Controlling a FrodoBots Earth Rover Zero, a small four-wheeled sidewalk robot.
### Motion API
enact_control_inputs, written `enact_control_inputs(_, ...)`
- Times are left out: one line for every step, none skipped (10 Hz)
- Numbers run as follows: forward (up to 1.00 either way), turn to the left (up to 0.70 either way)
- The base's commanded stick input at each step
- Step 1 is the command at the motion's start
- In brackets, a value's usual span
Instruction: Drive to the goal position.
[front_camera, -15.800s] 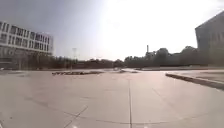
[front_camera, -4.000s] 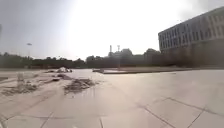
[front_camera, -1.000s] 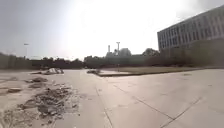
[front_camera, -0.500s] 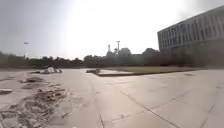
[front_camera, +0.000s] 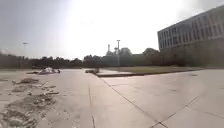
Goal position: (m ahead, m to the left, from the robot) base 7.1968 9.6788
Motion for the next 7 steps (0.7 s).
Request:
enact_control_inputs(0.70,-0.02)
enact_control_inputs(0.70,-0.02)
enact_control_inputs(0.70,-0.02)
enact_control_inputs(0.70,-0.02)
enact_control_inputs(0.70,-0.02)
enact_control_inputs(0.70,-0.02)
enact_control_inputs(0.70,-0.02)
